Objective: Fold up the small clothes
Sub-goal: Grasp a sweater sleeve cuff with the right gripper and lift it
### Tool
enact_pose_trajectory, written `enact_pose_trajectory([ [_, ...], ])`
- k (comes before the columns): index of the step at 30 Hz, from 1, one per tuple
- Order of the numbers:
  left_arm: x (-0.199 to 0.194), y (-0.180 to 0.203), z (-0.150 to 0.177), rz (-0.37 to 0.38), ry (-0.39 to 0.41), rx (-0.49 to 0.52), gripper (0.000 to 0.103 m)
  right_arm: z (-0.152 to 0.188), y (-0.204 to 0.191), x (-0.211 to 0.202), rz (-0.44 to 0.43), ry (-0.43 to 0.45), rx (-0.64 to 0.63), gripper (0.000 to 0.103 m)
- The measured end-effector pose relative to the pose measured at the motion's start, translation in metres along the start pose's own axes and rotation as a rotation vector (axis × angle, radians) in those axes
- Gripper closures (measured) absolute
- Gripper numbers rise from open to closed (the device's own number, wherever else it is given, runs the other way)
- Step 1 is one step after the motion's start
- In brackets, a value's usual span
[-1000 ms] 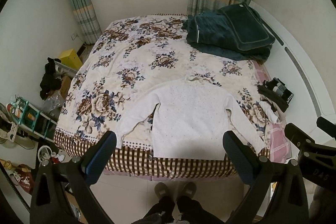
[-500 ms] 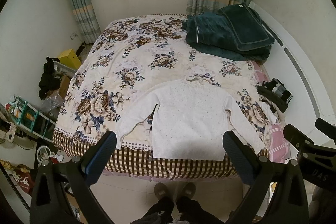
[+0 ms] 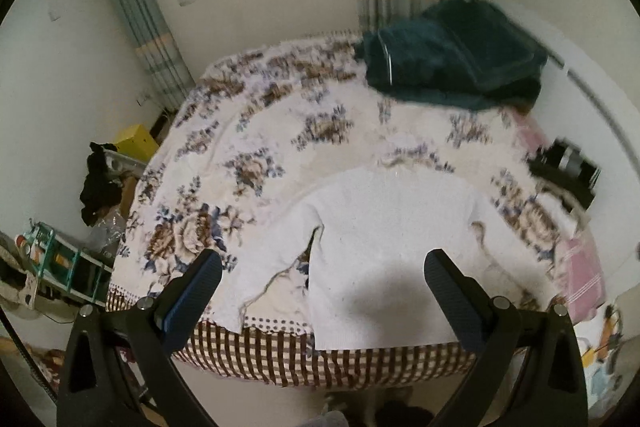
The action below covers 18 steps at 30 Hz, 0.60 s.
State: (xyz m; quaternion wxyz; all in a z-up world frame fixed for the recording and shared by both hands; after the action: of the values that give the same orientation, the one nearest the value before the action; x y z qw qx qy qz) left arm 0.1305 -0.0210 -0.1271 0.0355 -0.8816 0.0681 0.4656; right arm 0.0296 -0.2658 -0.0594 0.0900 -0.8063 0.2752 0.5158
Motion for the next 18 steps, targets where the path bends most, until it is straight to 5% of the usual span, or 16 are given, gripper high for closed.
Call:
enact_pose_trajectory([
  [4, 0.077, 0.019, 0.009, -0.012, -0.079, 0.028, 0.0, 0.0, 0.084, 0.111, 0.093, -0.143, 0.199, 0.0],
  [8, 0.157, 0.047, 0.019, -0.057, -0.153, 0.046, 0.0, 0.013, 0.167, 0.242, 0.085, -0.294, 0.402, 0.0],
  [15, 0.279, 0.072, 0.043, -0.132, -0.271, 0.028, 0.0, 0.05, 0.227, 0.481, 0.08, -0.491, 0.605, 0.004],
  [18, 0.327, 0.081, 0.059, -0.156, -0.323, 0.025, 0.0, 0.068, 0.235, 0.55, 0.049, -0.562, 0.693, 0.006],
])
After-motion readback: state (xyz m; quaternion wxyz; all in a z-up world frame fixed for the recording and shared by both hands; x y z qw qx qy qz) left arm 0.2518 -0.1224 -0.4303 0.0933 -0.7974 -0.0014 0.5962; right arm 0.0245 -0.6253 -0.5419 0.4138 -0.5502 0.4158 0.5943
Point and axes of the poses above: each gripper's, at about its wrist camera, not at the fingertips, and x roughly the way its jaws point, y to its right, z to its underside, the point moved 2 cm from there along x, roughly the way its jaws point, and after that the axes turned 9 degrees about z, right-handed, at the moved point
